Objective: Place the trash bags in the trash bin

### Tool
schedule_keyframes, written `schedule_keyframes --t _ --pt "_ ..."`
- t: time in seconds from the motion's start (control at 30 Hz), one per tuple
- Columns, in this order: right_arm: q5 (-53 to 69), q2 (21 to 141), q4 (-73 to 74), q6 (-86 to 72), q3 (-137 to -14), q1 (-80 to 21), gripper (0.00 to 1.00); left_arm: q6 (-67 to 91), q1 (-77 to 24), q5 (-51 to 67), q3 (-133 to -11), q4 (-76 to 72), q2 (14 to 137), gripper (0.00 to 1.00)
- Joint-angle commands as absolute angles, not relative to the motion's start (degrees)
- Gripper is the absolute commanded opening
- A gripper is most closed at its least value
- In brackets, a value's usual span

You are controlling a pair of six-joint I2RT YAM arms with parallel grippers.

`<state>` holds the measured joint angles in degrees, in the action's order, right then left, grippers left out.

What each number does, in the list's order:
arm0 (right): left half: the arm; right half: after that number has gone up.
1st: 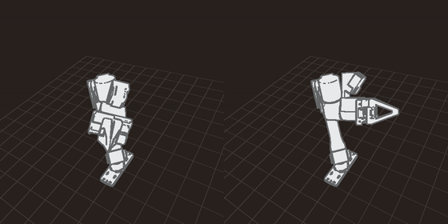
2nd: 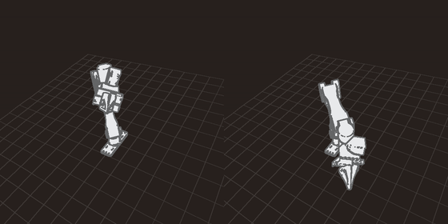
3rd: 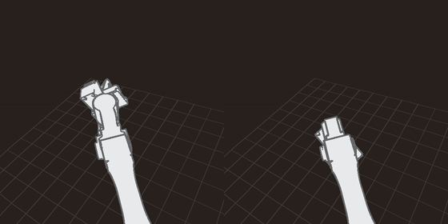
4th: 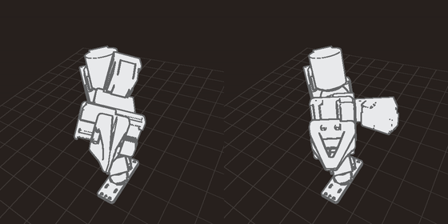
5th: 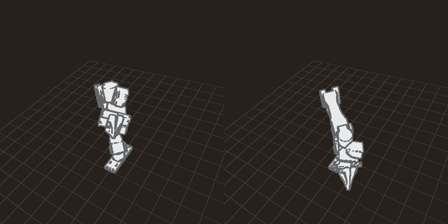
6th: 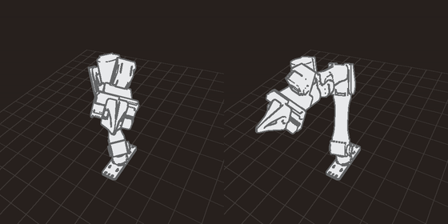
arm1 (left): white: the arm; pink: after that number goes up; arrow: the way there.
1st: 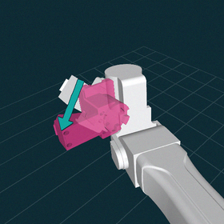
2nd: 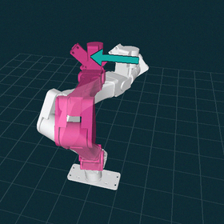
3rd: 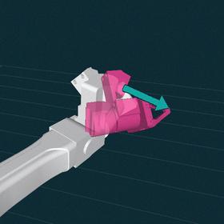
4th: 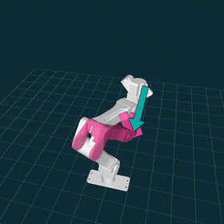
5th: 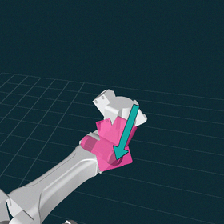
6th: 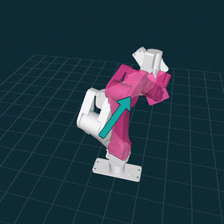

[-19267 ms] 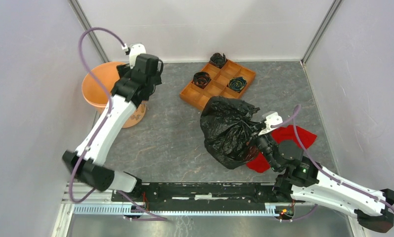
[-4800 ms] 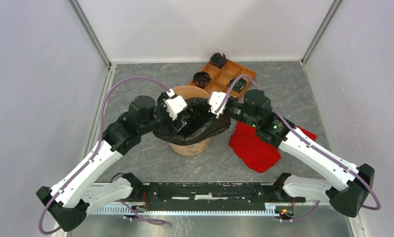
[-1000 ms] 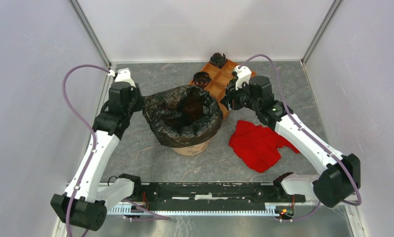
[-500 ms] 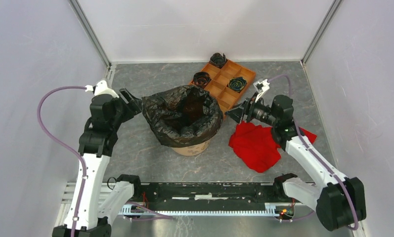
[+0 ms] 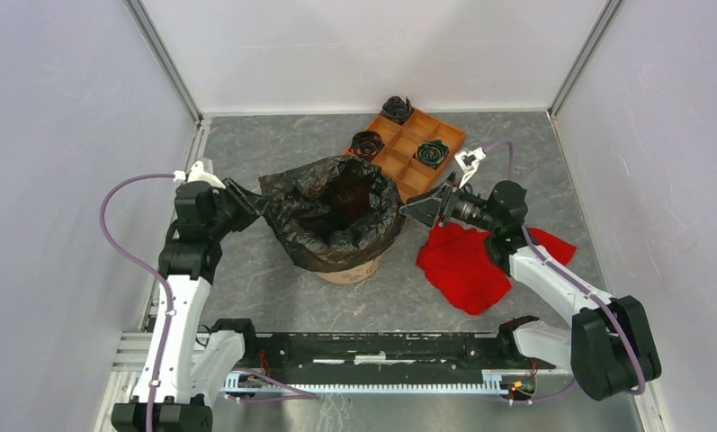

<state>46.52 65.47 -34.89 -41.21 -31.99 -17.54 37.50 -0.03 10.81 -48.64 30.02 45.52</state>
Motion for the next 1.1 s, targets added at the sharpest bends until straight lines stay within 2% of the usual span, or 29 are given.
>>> schedule_keyframes --t 0.0,0.1,0.17,0.3,0.37,0.47,0.7,0.83,1.07 --pt "47.2 68.2 -39.9 -42.4 -32.6 -19.6 0.61 36.8 2.1 11.4 -47.5 25.6 46.2 0.36" --pt "46.3 69.7 -40.1 -42.2 -33.1 -20.9 0.53 36.8 2.7 15.3 -45.4 22.9 46.7 0.30" --pt "45.7 70.5 -39.8 -42.2 -33.1 -21.2 0.44 37.5 2.9 17.9 -43.7 20.8 47.1 0.23" --pt "45.2 70.9 -38.5 -40.9 -33.1 -21.4 0.41 38.6 2.8 21.1 -40.4 16.8 48.4 0.06" --pt "44.2 70.6 -37.2 -39.7 -33.0 -21.4 0.38 38.7 2.9 22.9 -38.7 15.5 50.0 0.02" --pt "43.3 71.1 -37.6 -39.6 -32.3 -21.5 0.29 40.0 2.9 25.2 -35.5 12.8 51.5 0.02" --pt "39.8 76.3 -34.0 -32.5 -31.4 -22.9 0.22 42.9 2.8 20.3 -27.9 10.1 50.4 0.02" --pt "38.5 79.1 -33.0 -29.5 -31.1 -25.0 0.22 43.1 2.8 19.6 -24.0 7.9 51.0 0.02" --pt "33.1 82.0 -27.4 -23.0 -32.1 -26.4 0.26 45.1 2.7 18.2 -19.4 5.2 49.4 0.02"
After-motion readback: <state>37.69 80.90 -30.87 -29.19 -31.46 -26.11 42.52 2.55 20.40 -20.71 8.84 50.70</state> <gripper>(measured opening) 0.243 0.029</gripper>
